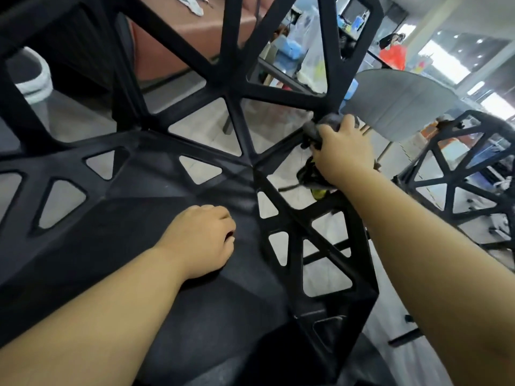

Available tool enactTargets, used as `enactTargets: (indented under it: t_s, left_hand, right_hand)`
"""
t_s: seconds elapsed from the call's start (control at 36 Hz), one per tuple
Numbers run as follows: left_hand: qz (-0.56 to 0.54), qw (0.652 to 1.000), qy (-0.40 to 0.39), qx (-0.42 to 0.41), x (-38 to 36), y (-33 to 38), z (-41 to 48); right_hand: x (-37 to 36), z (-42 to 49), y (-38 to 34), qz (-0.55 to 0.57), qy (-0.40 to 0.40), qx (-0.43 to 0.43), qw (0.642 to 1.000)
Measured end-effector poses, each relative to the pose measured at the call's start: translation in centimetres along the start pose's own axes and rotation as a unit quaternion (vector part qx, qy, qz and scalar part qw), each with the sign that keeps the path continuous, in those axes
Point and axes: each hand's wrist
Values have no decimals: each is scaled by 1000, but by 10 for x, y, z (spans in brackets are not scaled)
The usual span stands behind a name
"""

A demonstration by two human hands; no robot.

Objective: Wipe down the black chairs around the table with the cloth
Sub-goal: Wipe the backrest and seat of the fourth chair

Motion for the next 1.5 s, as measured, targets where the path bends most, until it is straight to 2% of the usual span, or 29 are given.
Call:
enactTargets:
  t_s: [0.08,0.25,0.39,0.5,0.61,0.72,0.83,1.03,1.33,1.5]
  left_hand:
    - [-5,1000,-11,18,0,-1,3]
    - [-12,999,7,36,0,-4,6]
    - [30,993,16,110,0,-12,8]
    - [17,986,2,166,5,-11,7]
    - [20,984,22,176,4,-13,6]
    - [22,984,25,173,5,-16,7]
    - [27,984,9,178,7,-17,10]
    - [5,983,8,185,11,-15,5]
    - [27,979,0,203,13,-12,-5]
    - [73,976,-49,201,16,-3,-9]
  right_hand:
    - [-7,-23,2,-62,-3,67,996]
    - [2,27,-1,51,53,-109,991]
    - [-11,48,-27,13,31,-157,987]
    - [-30,19,-55,-2,-6,-80,997]
    - [-58,-13,-94,32,-95,15,995]
    - [-53,-12,-102,50,-128,8,990]
    - [-41,-21,-101,40,-193,65,978]
    - [-21,-34,-94,50,-267,79,959]
    - [-22,-69,-92,88,-242,48,965]
    - [-11,-84,-85,110,-253,70,959]
Point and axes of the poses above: each hand's wrist, its own z-axis towards the middle knuckle, its own x-axis out of the back of the hand, y = z × x, and after that the axes turned 5 degrees about -x, right-handed
